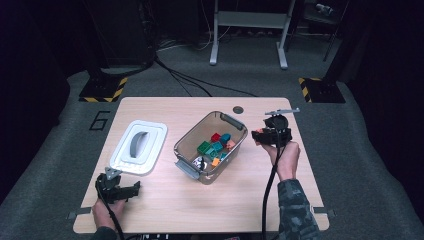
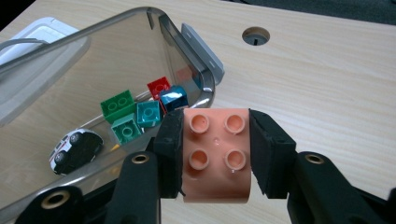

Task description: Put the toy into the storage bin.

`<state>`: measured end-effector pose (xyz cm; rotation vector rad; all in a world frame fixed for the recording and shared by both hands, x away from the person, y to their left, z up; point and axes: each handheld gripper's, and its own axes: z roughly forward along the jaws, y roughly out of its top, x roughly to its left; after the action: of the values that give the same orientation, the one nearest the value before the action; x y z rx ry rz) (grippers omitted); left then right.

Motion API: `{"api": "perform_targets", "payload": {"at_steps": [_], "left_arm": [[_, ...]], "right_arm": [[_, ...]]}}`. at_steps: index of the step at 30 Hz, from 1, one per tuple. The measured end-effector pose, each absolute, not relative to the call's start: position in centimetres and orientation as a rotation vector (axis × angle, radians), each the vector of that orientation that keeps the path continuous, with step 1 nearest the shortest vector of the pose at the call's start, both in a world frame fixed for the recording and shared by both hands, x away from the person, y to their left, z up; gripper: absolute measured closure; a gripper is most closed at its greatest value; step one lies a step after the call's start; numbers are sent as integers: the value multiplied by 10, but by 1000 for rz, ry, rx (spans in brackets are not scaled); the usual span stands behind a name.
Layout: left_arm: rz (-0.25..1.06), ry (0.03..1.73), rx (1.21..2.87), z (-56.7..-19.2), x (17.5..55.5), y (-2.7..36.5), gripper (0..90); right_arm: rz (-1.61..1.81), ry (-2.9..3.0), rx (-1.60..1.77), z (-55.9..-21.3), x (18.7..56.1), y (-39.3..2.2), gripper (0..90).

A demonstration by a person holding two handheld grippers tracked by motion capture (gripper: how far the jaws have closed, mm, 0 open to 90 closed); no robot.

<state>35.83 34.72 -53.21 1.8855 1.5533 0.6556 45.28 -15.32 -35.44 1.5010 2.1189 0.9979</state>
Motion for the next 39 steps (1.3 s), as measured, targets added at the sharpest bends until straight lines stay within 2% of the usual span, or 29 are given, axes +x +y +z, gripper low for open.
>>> {"api": "perform_targets", "payload": {"at_steps": [19, 29, 39], "left_arm": [[655, 1554, 1885, -532, 358, 347, 11], [655, 1554, 1884, -532, 358, 347, 12], [656, 1554, 1884, -532, 358, 347, 12]], "right_arm": [[1032, 2181, 1368, -331, 476, -113, 588], [1013, 2256, 1340, -349, 495, -87, 587], [943, 2330, 1344, -373, 503, -79, 587]]}}
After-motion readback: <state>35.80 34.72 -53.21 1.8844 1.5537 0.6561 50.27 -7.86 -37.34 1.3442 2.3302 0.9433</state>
